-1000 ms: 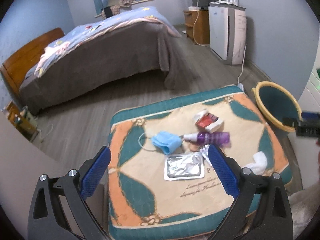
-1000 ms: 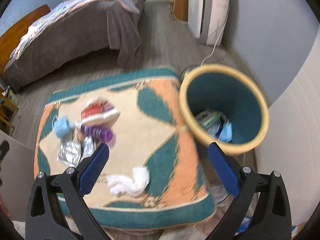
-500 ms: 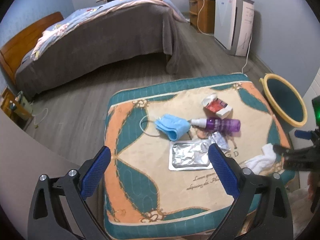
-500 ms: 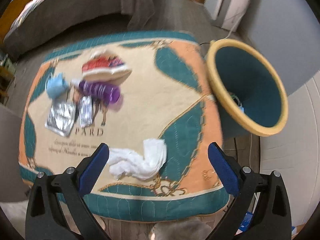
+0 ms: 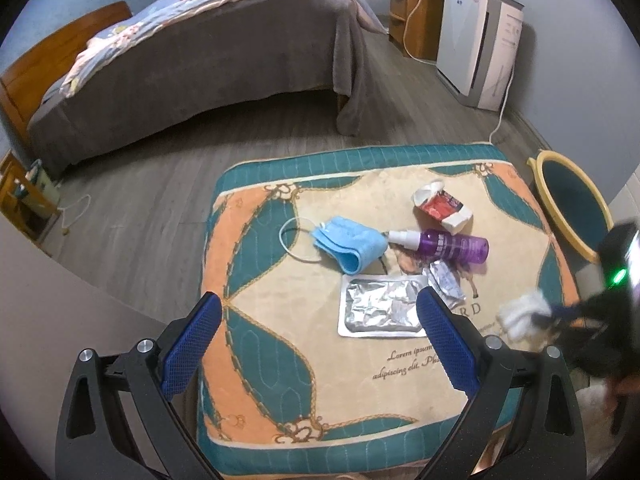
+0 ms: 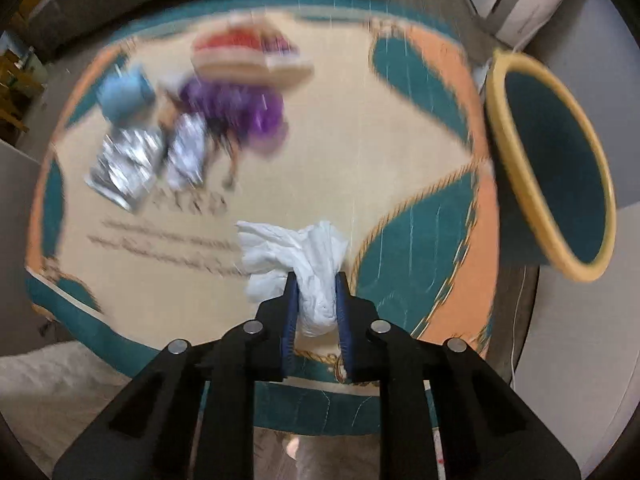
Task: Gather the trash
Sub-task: 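Grasp the white tissue with the right tool while the left grasps another blue mask, then carry the white tissue and blue mask over the bin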
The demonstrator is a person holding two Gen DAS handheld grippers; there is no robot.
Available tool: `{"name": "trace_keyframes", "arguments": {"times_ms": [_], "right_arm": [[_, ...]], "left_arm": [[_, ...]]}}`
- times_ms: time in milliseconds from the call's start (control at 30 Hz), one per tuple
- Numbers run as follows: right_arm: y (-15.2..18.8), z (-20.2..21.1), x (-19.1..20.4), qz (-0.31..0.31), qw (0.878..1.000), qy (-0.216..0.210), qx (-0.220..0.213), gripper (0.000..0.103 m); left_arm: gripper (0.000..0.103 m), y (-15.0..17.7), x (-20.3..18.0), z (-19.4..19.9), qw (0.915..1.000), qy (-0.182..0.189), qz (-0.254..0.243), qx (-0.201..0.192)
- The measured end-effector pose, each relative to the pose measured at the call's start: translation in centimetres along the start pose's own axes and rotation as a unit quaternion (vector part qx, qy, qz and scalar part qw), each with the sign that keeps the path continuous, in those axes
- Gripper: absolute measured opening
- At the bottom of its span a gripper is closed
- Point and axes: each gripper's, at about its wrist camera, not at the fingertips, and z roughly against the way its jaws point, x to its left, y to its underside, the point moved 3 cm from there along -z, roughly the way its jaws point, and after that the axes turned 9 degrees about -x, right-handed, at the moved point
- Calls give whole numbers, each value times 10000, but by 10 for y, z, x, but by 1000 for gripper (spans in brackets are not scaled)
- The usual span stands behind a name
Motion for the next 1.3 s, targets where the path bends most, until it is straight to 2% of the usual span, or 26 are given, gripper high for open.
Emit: {"name": "trace_keyframes", "arguments": {"times_ms": [167, 267, 333, 467, 600, 700, 900, 933, 967, 1033, 1100, 1133, 1300], "right_arm": [[-46, 45, -7, 415, 9977, -43, -532, 17], [-67, 57, -16, 639, 9943, 134, -839, 17], [-75, 54, -26, 500, 9944, 70, -930, 17], [-82, 33, -35, 26, 9970, -310, -715, 17], [-89, 25, -31, 383, 9961, -154, -777, 17], [-93, 19, -33, 274, 9965, -328, -720, 17], [-98, 14, -38, 249, 9968, -359, -677, 17], [-99, 13, -40, 231, 9969, -361, -656, 17], [-99, 12, -41, 215, 9970, -364, -646, 17], [-99, 11, -43, 165, 9971, -382, -634, 17], [-99, 11, -44, 130, 9971, -415, -628, 17], [-99, 11, -45, 131, 9971, -420, -626, 17], [-100, 11, -43, 161, 9970, -405, -639, 17]], "left_arm": [[97, 1, -4, -16, 9998, -57, -109, 144], [97, 0, -8, -30, 9997, 19, -118, 236], [97, 0, -11, -41, 9994, 133, -63, 326], [95, 2, -14, -65, 9985, 257, 51, 474], [94, 0, -21, -91, 9980, 237, 109, 576], [94, -2, -27, -107, 9977, 224, 153, 625], [92, -5, -37, -134, 9973, 179, 79, 711], [87, -4, -37, -139, 9971, 167, 68, 744], [78, -4, -37, -142, 9968, 174, 66, 778], [71, -1, -35, -150, 9956, 179, 119, 908], [58, 1, -33, -153, 9953, 224, 190, 921], [48, 1, -32, -154, 9955, 201, 182, 913], [31, -2, -37, -149, 9963, 216, 6, 835]]}}
